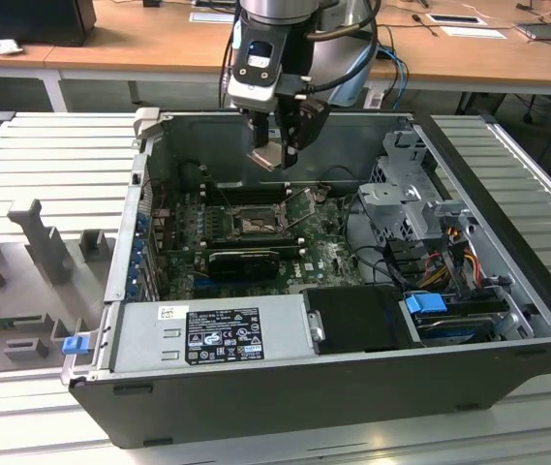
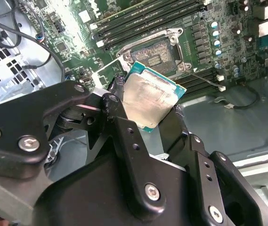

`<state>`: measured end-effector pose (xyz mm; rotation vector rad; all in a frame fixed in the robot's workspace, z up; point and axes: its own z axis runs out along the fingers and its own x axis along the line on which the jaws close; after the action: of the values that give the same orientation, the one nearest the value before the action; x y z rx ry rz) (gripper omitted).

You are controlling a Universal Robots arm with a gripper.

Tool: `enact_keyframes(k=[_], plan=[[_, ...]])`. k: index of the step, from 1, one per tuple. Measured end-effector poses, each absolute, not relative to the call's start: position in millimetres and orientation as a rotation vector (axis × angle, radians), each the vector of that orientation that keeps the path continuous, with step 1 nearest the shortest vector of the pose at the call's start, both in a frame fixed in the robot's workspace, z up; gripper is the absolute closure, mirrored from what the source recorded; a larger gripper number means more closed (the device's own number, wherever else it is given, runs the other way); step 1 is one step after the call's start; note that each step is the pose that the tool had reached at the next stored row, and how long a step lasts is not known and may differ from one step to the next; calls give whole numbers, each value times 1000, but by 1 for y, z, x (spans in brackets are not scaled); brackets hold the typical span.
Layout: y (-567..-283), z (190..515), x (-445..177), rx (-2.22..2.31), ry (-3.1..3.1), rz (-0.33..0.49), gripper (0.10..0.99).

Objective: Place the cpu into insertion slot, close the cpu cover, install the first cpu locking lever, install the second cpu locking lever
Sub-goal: 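Place the cpu into insertion slot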

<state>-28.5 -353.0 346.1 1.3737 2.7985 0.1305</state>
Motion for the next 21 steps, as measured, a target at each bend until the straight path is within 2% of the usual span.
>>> enact_keyframes(k=[21], plan=[[-352,344,-29,1510,2722,128,549]])
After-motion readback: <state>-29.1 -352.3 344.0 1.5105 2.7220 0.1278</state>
